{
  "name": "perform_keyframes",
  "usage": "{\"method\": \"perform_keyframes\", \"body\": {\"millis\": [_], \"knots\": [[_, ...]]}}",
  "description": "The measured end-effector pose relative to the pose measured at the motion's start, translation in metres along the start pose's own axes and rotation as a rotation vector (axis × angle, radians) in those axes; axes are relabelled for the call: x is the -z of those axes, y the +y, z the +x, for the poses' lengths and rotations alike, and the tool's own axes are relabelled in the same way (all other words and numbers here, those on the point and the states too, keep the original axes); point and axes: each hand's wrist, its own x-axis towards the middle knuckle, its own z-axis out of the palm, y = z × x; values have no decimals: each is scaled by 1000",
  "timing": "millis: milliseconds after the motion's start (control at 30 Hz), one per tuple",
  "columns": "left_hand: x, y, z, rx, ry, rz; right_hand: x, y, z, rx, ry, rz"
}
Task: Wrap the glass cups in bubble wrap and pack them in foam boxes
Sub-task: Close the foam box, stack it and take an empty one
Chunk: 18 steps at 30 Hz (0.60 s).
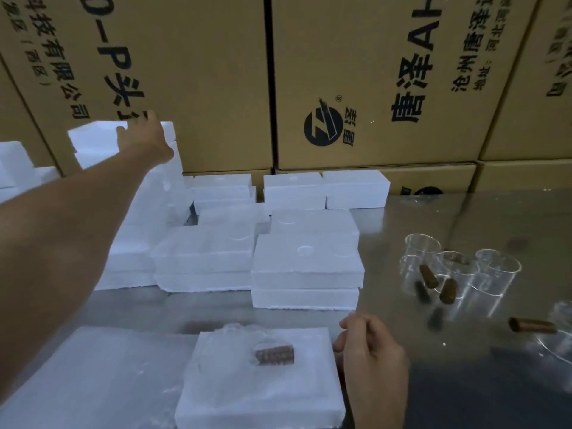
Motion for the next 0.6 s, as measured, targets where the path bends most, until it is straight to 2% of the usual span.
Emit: {"method": "perform_keyframes", "body": {"millis": [167,467,600], "knots": [[8,-3,-17,-60,86,-87,1,2,0,1,-11,-8],[61,9,-77,-316,204,-169,3,3,-1,23,-7,-8],[80,27,-132,-308,285,-483,4,-1,-3,30,-6,41]]}}
